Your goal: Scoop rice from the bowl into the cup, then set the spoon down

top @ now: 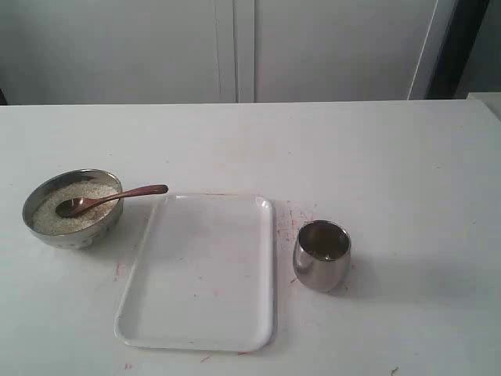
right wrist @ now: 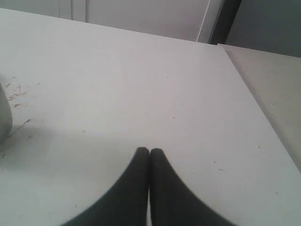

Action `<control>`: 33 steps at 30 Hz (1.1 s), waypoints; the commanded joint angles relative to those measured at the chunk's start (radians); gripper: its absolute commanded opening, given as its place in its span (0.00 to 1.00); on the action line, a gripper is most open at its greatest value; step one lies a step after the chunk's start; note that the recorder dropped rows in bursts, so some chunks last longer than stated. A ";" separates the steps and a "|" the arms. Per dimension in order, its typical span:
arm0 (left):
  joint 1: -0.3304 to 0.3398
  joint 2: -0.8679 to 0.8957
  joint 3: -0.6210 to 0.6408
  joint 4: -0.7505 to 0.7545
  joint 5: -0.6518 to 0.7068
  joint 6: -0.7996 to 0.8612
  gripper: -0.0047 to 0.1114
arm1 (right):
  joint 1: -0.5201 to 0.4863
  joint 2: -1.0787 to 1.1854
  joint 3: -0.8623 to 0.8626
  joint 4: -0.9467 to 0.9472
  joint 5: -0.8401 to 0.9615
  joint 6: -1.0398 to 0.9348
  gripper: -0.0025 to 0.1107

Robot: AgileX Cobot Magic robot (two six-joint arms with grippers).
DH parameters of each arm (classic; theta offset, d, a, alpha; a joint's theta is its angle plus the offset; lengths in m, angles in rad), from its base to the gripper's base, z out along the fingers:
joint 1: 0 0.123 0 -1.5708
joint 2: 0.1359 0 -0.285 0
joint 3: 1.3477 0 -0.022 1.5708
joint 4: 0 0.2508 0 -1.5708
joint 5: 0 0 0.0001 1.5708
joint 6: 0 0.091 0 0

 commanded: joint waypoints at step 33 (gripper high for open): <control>0.002 -0.003 0.005 -0.011 0.003 0.004 0.16 | -0.003 -0.007 0.006 -0.008 -0.359 -0.009 0.02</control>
